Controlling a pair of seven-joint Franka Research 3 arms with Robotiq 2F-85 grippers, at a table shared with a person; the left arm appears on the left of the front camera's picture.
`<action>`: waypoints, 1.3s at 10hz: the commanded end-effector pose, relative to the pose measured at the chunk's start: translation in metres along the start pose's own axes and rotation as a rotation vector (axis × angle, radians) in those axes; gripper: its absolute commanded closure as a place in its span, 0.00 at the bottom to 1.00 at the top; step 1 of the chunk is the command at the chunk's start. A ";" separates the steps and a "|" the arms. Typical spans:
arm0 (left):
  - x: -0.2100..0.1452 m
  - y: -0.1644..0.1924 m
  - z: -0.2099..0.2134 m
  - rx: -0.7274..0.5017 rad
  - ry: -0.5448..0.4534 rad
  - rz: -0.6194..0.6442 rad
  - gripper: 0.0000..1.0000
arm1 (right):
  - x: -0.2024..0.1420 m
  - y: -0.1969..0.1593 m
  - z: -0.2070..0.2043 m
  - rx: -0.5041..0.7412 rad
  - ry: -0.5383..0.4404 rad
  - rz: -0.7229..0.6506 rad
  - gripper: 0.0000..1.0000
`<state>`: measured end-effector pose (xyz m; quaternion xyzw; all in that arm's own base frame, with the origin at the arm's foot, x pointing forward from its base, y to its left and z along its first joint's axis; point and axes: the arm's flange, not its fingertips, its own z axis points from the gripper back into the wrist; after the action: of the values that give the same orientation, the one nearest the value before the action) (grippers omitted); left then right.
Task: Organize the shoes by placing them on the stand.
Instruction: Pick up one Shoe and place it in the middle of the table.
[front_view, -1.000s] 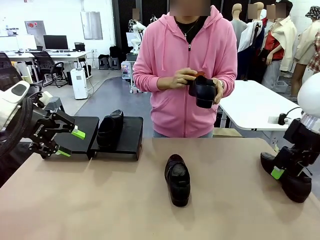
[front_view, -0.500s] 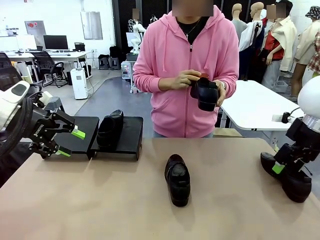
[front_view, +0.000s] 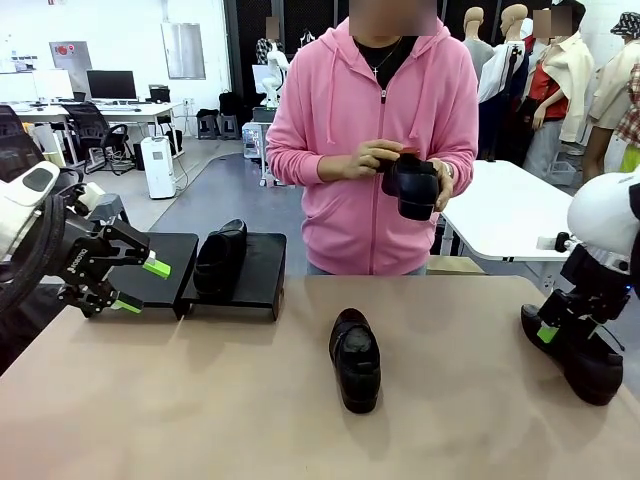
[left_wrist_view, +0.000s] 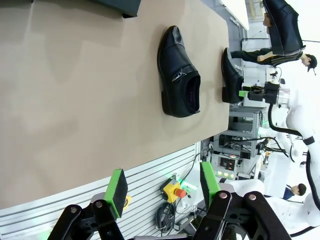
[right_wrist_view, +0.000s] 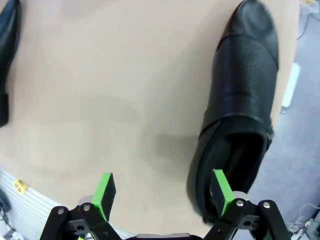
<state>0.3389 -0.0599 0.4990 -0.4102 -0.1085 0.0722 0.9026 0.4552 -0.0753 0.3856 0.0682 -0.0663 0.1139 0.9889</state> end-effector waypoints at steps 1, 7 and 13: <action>0.000 -0.002 0.001 -0.019 0.001 0.009 0.24 | 0.012 -0.018 -0.014 -0.034 -0.035 0.045 0.00; 0.000 0.000 0.000 0.000 0.000 0.000 0.24 | 0.016 -0.030 -0.039 -0.064 -0.020 0.009 0.00; -0.002 0.000 -0.002 0.047 0.001 -0.021 0.00 | 0.017 -0.030 -0.045 -0.038 0.020 0.015 0.00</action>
<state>0.3386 -0.0634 0.4979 -0.3966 -0.1109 0.0667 0.9088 0.4784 -0.0904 0.3389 0.0470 -0.0643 0.1200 0.9896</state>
